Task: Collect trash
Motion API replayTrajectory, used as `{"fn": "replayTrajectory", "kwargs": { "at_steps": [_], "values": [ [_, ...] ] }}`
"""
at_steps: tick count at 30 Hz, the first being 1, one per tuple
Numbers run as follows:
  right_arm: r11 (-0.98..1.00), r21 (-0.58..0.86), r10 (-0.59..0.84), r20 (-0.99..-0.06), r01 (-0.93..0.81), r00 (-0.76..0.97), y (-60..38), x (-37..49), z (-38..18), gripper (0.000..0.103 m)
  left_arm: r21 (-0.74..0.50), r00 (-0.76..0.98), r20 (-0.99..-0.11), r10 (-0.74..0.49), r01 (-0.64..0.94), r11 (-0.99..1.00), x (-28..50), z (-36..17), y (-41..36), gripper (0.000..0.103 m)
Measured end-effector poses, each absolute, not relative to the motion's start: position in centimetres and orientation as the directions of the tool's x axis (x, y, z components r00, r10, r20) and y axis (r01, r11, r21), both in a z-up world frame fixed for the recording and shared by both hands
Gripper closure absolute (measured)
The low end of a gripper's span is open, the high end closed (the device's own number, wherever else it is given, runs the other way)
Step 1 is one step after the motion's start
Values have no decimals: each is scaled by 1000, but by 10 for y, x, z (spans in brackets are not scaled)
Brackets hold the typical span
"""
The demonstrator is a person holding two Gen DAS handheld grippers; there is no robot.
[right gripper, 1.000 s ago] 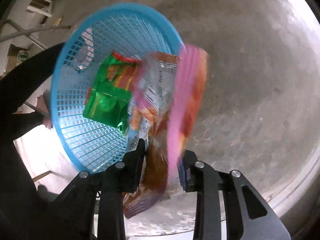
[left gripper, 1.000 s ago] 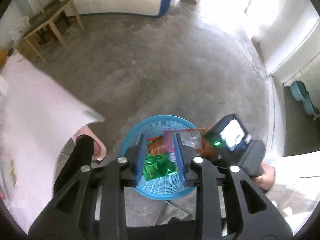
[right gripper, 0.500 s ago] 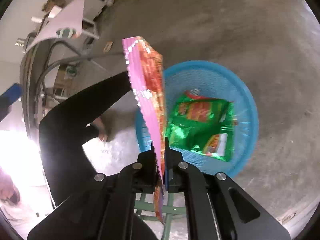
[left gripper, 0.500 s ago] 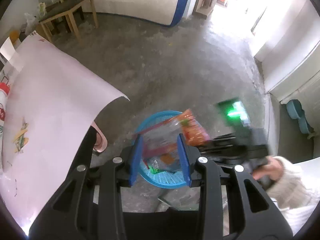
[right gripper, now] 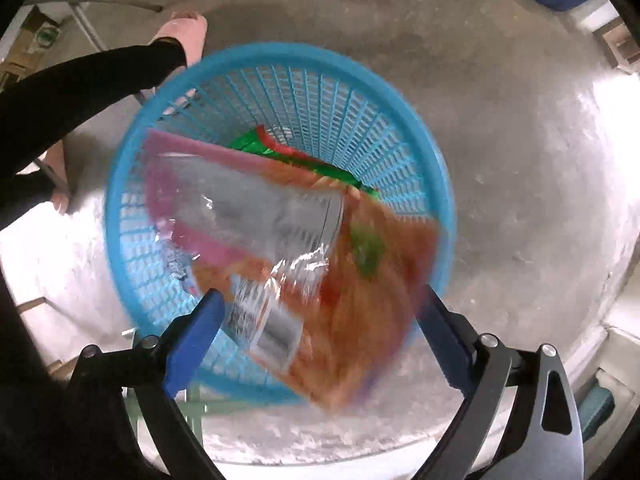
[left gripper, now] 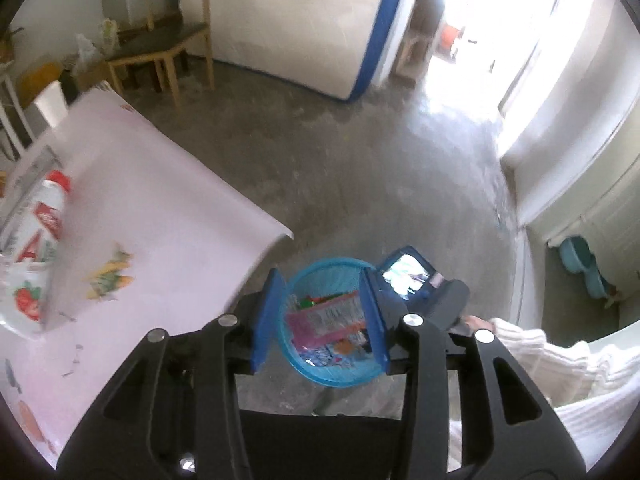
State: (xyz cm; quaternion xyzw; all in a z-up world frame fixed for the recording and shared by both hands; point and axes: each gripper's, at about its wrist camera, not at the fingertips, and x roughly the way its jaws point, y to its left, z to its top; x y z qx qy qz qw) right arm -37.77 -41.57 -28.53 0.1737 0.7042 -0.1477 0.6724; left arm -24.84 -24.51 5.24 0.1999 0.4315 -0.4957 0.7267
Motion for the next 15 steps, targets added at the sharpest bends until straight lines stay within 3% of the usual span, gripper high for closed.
{"fn": "replayTrajectory", "kwargs": {
  "at_steps": [3,5,6,7,9,10,13,15],
  "values": [
    [879,-6,-5,-1000,478,-3,-417,-387,-253,10,-121,185,-800,-571,882,455,-244,71,-227,62],
    [872,105,56,-992,479,116,-409,-382,-236,12,-132,195,-789,-583,872,471,-239,78,-217,59],
    [880,159,113,-985,447,128,-403,-375,-243,23,-136,200,-785,-586,867,479,-236,80,-212,59],
    [893,163,156,-986,419,52,-394,-363,-265,41,-134,215,-781,-586,859,493,-233,81,-208,59],
    [891,199,238,-970,407,-46,-386,-348,-314,54,-137,233,-779,-583,843,519,-227,81,-204,59],
    [887,194,254,-963,419,-94,-384,-341,-338,67,-153,229,-779,-584,834,531,-223,80,-200,59],
    [895,55,195,-941,443,-277,-386,-321,-420,76,-161,239,-775,-585,820,549,-217,84,-193,59],
    [877,46,216,-927,478,-308,-387,-311,-449,76,-153,255,-769,-586,817,556,-218,87,-184,59]
  ]
}}
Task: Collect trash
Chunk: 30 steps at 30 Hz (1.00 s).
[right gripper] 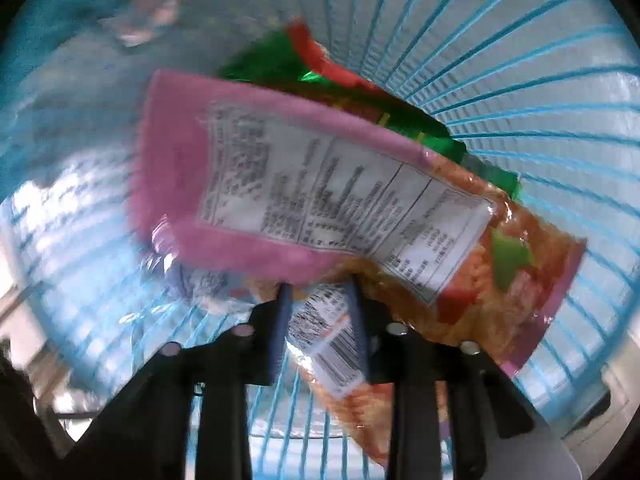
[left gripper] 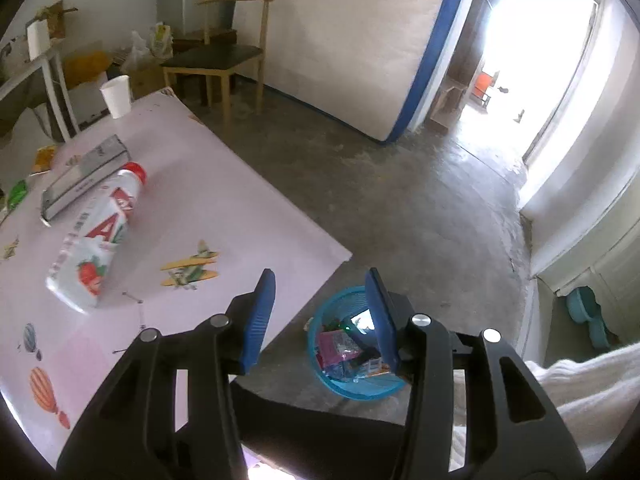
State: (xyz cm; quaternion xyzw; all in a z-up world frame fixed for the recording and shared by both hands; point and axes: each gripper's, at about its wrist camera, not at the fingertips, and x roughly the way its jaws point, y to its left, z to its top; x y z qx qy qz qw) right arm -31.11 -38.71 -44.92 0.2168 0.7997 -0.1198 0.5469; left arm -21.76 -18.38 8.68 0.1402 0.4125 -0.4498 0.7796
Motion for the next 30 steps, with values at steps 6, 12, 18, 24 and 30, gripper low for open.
{"fn": "replayTrajectory", "kwargs": {
  "at_steps": [6,12,18,24,30],
  "values": [
    [875,6,213,-903,483,-374,-385,-293,-474,77,-141,354,-744,-566,745,652,-195,108,-133,59],
    [910,70,162,-968,409,-194,-390,-293,-370,18,-139,477,-718,-508,616,775,-154,131,-57,50],
    [894,167,190,-982,417,-16,-404,-325,-241,18,-147,446,-751,-487,607,781,-110,110,-31,27],
    [855,175,88,-977,488,196,-420,-326,-107,18,145,442,-826,-351,767,625,-56,46,-122,13],
    [903,331,163,-853,274,495,-411,-271,-12,10,146,347,-918,-189,743,654,9,-9,-158,24]
  ]
}}
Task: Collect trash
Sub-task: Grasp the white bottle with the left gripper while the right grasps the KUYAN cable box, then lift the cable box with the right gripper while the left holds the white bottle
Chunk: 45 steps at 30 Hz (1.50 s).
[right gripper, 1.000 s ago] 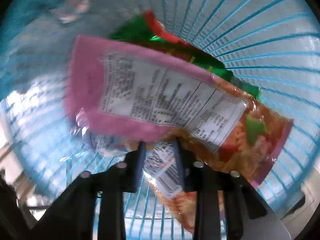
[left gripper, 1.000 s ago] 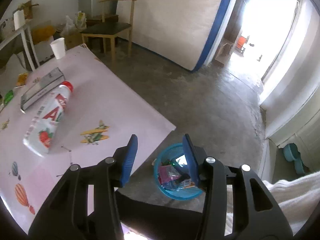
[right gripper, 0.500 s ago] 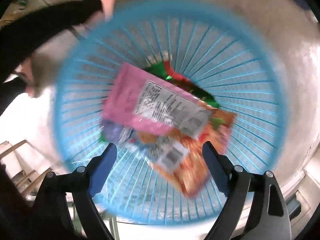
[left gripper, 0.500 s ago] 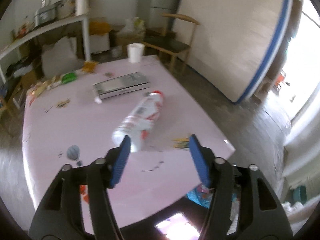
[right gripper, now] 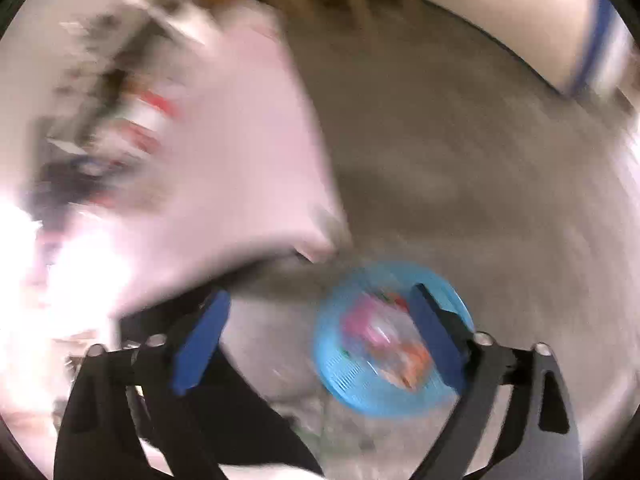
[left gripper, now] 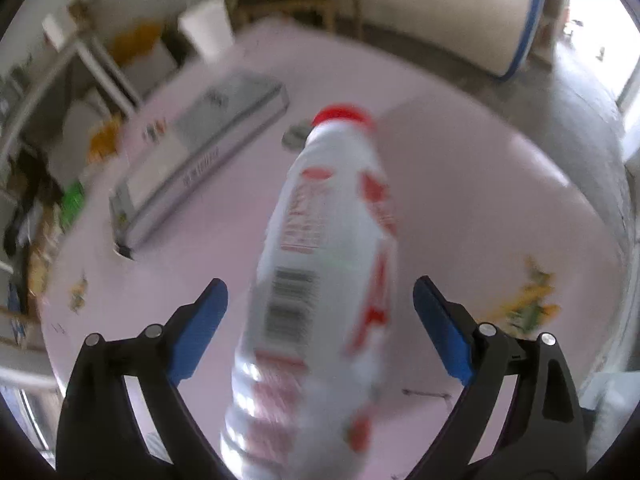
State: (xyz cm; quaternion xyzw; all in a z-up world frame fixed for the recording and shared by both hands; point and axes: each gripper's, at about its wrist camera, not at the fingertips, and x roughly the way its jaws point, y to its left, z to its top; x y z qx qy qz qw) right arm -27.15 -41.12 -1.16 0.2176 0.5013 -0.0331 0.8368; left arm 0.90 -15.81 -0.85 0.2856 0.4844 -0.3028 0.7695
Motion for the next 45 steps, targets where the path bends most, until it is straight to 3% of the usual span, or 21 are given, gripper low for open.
{"fn": "replayTrajectory", "kwargs": {
  "at_steps": [1,5,9,12,16,19,21,24,27,33,39,40,44,45],
  "values": [
    [921,302,150,-859,248,489,-409,-255,-4,10,128,324,-926,-192,751,648,12,-10,-157,39],
    [980,194,186,-846,-36,501,-380,-166,31,10,76,275,-936,-220,768,636,3,-6,-132,40],
    [913,32,220,-877,-406,427,-328,-64,29,6,-139,167,-921,-351,703,698,-10,12,-69,40],
    [825,-25,221,-905,-565,363,-291,18,17,6,-276,149,-883,-445,602,749,-22,27,-17,40],
    [664,-146,253,-879,-733,404,-232,94,6,6,-354,219,-846,-487,454,818,-30,46,44,40],
    [547,-131,293,-895,-827,336,-192,124,-7,6,-441,257,-805,-534,343,830,-30,53,86,40],
    [485,-123,254,-928,-866,274,-171,139,-24,6,-501,268,-776,-571,290,816,-29,54,107,40],
    [416,-229,178,-929,-880,325,-152,147,-50,5,-463,310,-786,-535,277,842,-33,57,114,40],
    [510,-158,214,-929,-846,302,-156,169,-45,5,-487,312,-768,-559,282,827,-40,57,113,40],
    [629,-218,128,-918,-746,376,-171,176,-44,6,-474,317,-770,-554,297,829,-62,51,109,40],
    [785,-157,102,-921,-599,375,-178,154,-44,30,-485,356,-751,-557,275,830,-69,55,118,40],
    [792,-147,107,-922,-593,372,-176,143,-42,42,-500,361,-740,-568,269,823,-72,56,121,40],
    [828,-28,155,-948,-559,277,-180,108,-31,55,-500,397,-718,-572,278,820,-76,64,125,39],
    [832,21,169,-962,-554,217,-182,98,-34,66,-506,403,-708,-580,283,815,-78,67,126,39]
  ]
}}
